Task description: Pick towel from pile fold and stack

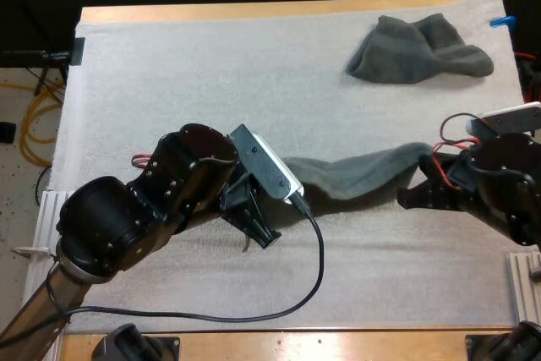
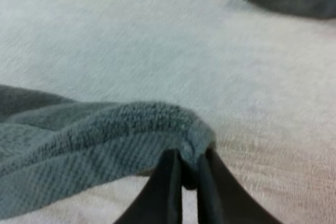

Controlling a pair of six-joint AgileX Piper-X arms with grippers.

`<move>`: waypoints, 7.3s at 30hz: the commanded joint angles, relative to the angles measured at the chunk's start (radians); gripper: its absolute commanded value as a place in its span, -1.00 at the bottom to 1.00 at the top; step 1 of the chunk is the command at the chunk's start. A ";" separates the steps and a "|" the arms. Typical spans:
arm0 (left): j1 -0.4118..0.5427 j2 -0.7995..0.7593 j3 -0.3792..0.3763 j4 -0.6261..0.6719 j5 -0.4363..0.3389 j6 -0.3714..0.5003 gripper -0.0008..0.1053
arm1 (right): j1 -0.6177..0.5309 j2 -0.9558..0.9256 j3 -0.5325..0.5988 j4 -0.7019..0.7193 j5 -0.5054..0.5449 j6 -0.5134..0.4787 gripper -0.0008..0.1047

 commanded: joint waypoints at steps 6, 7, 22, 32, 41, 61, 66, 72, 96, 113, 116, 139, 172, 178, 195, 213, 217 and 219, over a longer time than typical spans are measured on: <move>-0.003 -0.005 -0.002 0.132 0.027 -0.031 -0.98 | -0.005 -0.011 -0.024 0.135 -0.143 -0.011 -0.99; -0.003 -0.006 -0.002 0.148 0.035 -0.044 -0.98 | -0.005 -0.011 -0.024 0.158 -0.161 -0.011 -0.99; 0.043 0.008 0.204 -0.001 0.094 -0.114 -0.98 | -0.007 0.121 0.101 0.141 -0.226 -0.021 -0.99; 0.295 0.198 0.354 -0.338 0.224 0.108 -0.98 | -0.180 0.491 0.124 -0.248 -0.249 -0.094 -0.99; 0.456 0.465 0.354 -0.527 0.330 0.155 -0.98 | -0.262 0.744 0.124 -0.470 -0.286 -0.081 -0.99; 0.553 0.651 0.340 -0.766 0.311 0.155 -0.86 | -0.286 0.840 0.124 -0.757 -0.171 0.020 -0.99; 0.553 0.651 0.341 -0.771 0.291 0.155 -0.48 | -0.286 0.840 0.124 -0.781 -0.171 0.020 -0.94; 0.553 0.651 0.328 -0.759 0.289 0.155 -0.20 | -0.286 0.840 0.112 -0.782 -0.171 0.020 0.01; 0.553 0.115 0.219 -0.401 0.192 0.159 -0.20 | -0.286 0.441 0.044 -0.386 -0.171 -0.156 -0.11; 0.553 -0.305 0.314 -0.015 0.273 -0.029 0.31 | -0.286 0.114 0.192 0.008 -0.171 -0.150 0.52; 0.553 -0.381 0.387 0.002 0.273 -0.072 0.31 | -0.286 0.047 0.284 -0.003 -0.171 -0.116 0.52; 0.553 -0.515 0.810 -0.254 0.412 -0.372 0.30 | -0.410 0.293 0.770 -0.603 -0.634 0.164 0.52; 0.553 -0.476 0.821 -0.340 0.432 -0.346 0.30 | -0.412 0.580 0.770 -0.800 -0.908 0.243 -0.99; 0.553 -0.393 0.843 -0.372 0.432 -0.414 0.30 | -0.412 0.580 0.770 -0.796 -0.908 0.222 -0.99; 0.553 0.067 0.952 -0.635 0.460 -0.479 0.30 | -0.412 0.580 0.770 -0.796 -0.911 0.219 -0.99; 0.553 0.350 0.952 -0.779 0.745 -0.457 0.30 | -0.412 0.580 0.770 -0.796 -0.915 0.217 -0.99; 0.553 0.358 0.949 -0.783 0.740 -0.457 0.03 | -0.412 0.580 0.770 -0.796 -0.915 0.217 -0.99; 0.553 0.358 0.949 -0.785 0.733 -0.457 -0.20 | -0.412 0.580 0.770 -0.796 -0.915 0.217 -0.99</move>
